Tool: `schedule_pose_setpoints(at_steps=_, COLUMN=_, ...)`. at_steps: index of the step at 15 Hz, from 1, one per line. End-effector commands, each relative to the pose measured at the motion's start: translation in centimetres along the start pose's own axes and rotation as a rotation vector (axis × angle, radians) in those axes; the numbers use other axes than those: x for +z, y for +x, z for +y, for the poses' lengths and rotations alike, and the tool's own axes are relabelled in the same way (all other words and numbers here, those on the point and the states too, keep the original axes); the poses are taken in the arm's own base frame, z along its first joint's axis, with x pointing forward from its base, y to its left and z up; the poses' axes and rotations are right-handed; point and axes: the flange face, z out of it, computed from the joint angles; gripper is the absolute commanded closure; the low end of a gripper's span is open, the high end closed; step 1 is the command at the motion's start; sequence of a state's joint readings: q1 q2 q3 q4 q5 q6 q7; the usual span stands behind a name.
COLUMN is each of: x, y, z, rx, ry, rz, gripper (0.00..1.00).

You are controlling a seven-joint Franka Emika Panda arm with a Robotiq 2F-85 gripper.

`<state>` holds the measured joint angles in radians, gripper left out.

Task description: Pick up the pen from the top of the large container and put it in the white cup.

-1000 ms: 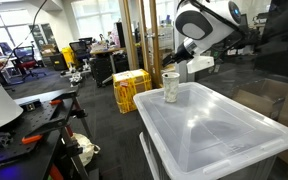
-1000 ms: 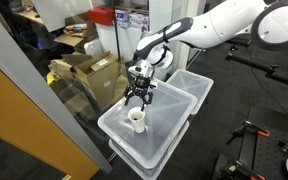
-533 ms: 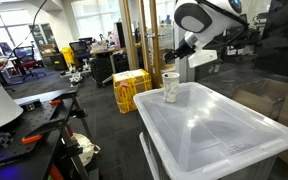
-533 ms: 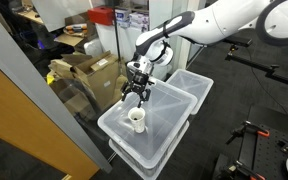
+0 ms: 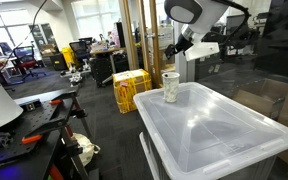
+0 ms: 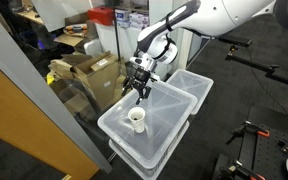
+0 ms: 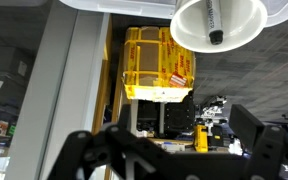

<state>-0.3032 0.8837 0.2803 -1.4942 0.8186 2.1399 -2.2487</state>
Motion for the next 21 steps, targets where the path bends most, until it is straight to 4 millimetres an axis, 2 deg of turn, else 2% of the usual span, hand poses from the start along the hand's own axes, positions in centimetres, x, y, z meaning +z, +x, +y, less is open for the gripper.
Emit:
schedule_pose_setpoints(at_steps=1, x=-1.1, y=1.5, z=-1.9, rx=0.067, ry=-0.052, rz=-0.07, gripper=0.0)
schedule_pose_setpoints(at_steps=11, x=-2.0, y=2.5, z=-3.9, rx=0.264, ry=-0.152, rz=-0.165, gripper=0.0)
schedule_pose_setpoints(at_steps=17, x=-2.7, y=2.7, z=-4.0, rx=0.347, ry=-0.226, rz=-0.202, gripper=0.0)
schedule_pose_setpoints(at_steps=18, x=-1.9, y=1.7, z=-3.3, rx=0.313, ry=-0.189, rz=-0.187, gripper=0.0)
schedule_pose_setpoints(at_steps=21, x=-2.1, y=1.8, z=-3.3, rx=0.321, ry=-0.196, rz=-0.187, gripper=0.0)
